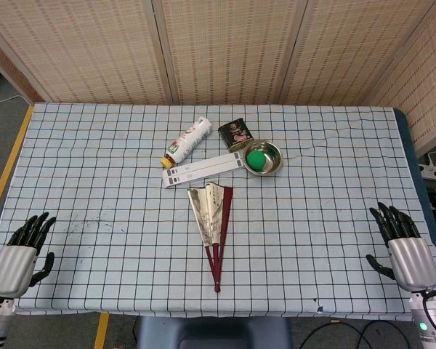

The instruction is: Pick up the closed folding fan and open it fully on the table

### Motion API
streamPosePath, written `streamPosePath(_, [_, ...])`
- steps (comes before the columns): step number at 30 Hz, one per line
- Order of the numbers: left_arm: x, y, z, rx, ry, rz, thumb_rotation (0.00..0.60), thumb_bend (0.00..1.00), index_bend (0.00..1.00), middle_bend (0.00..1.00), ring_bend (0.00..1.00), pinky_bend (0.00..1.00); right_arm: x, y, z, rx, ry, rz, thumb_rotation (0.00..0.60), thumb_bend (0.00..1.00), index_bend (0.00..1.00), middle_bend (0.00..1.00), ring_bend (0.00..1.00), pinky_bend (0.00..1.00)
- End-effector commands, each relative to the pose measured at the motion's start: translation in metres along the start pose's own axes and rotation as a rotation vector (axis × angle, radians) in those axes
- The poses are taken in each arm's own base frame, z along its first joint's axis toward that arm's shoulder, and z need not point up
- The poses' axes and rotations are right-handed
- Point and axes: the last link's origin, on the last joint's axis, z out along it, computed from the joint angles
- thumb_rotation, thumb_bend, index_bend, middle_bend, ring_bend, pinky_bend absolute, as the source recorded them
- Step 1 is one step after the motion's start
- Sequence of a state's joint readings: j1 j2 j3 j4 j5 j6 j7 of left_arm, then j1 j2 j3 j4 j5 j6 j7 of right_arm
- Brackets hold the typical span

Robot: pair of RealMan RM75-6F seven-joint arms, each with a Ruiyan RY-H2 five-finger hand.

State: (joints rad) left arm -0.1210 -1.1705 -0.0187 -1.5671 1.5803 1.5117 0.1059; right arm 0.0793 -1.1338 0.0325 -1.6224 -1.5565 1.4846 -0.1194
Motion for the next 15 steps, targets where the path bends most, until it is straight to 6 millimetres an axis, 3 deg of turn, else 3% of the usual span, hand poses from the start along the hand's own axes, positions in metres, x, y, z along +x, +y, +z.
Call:
streamPosePath(1, [-0.007, -0.001, -0.003, 0.002, -0.016, -0.009, 0.6, 0.52, 0.0, 0.0, 0.0, 0.17, -0.007, -0.001, 0.002, 0.007, -0.029, -0.007, 0.6, 0.13, 0.0, 0.0, 0.0, 0.09])
streamPosePath(4, [-0.006, 0.001, -0.001, -0.008, -0.007, -0.02, 0.6, 0.52, 0.0, 0.0, 0.0, 0.17, -0.01, -0.012, 0.006, 0.053, 0.01, 0.004, 0.6, 0.13, 0.0, 0.0, 0.0, 0.01])
streamPosePath(7, [-0.006, 0.002, -0.001, -0.025, 0.009, -0.028, 0.6, 0.52, 0.0, 0.0, 0.0, 0.17, -0.017, -0.032, 0.018, 0.146, 0.075, 0.01, 0.6, 0.13, 0.01, 0.0, 0.0, 0.0])
streamPosePath(12, [-0.007, 0.002, 0.0, -0.026, -0.007, -0.037, 0.6, 0.52, 0.0, 0.0, 0.0, 0.17, -0.028, -0.082, 0.064, 0.371, 0.106, -0.08, 0.6, 0.13, 0.2, 0.0, 0.0, 0.0])
streamPosePath(15, [-0.006, 0.001, 0.0, -0.02, -0.012, -0.042, 0.6, 0.52, 0.0, 0.0, 0.0, 0.17, -0.037, -0.112, 0.089, 0.469, 0.076, -0.118, 0.6, 0.13, 0.25, 0.0, 0.0, 0.0])
